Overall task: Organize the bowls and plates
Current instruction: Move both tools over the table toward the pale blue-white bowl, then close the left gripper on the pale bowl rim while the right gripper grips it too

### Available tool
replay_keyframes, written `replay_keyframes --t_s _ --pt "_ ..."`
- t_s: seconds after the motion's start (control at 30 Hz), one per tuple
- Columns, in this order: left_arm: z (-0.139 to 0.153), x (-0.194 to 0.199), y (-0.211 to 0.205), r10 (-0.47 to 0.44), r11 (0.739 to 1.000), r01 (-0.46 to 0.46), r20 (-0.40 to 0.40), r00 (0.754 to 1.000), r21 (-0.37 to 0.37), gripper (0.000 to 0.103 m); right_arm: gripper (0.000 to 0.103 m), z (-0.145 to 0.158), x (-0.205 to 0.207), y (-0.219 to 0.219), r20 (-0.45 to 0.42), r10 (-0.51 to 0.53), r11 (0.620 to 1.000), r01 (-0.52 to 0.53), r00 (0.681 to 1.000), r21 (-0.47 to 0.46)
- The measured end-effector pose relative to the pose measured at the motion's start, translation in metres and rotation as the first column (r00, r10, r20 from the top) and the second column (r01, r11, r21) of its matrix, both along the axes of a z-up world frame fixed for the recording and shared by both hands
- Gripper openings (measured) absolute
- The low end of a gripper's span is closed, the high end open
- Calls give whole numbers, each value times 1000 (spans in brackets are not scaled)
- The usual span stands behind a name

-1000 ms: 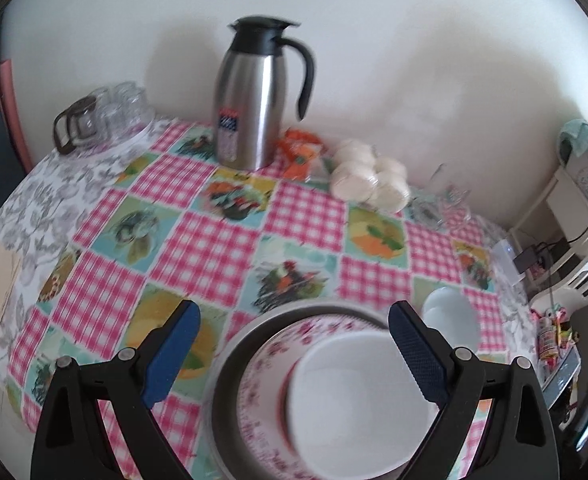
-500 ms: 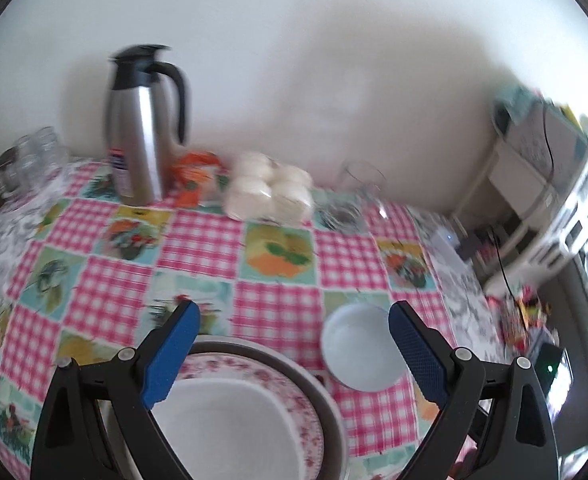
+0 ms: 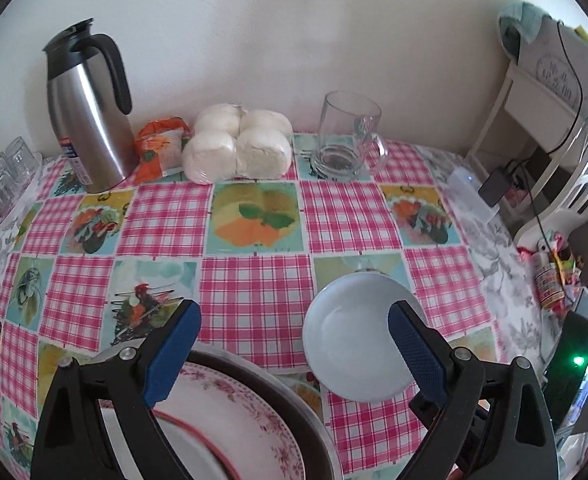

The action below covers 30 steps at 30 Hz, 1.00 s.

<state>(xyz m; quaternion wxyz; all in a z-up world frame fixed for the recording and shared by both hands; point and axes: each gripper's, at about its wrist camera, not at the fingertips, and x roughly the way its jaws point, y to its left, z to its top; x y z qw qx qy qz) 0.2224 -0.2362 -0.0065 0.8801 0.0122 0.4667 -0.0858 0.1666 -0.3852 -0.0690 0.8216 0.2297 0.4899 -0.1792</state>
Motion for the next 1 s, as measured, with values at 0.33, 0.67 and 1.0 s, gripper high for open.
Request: replay_keyframes --t_s 0.33,0.67,1.0 --pt "-14 4 -10 -21 1000 21 -33 999 11 80 59 -9 10 15 23 80 996 -81 997 49" --pt "-17 2 -17 -59 998 59 -49 997 16 78 26 -4 4 14 28 117 993 -118 993 10" --pt "-32 0 -33 -114 992 120 -105 988 48 42 25 -11 0 4 17 97 995 -98 995 29"
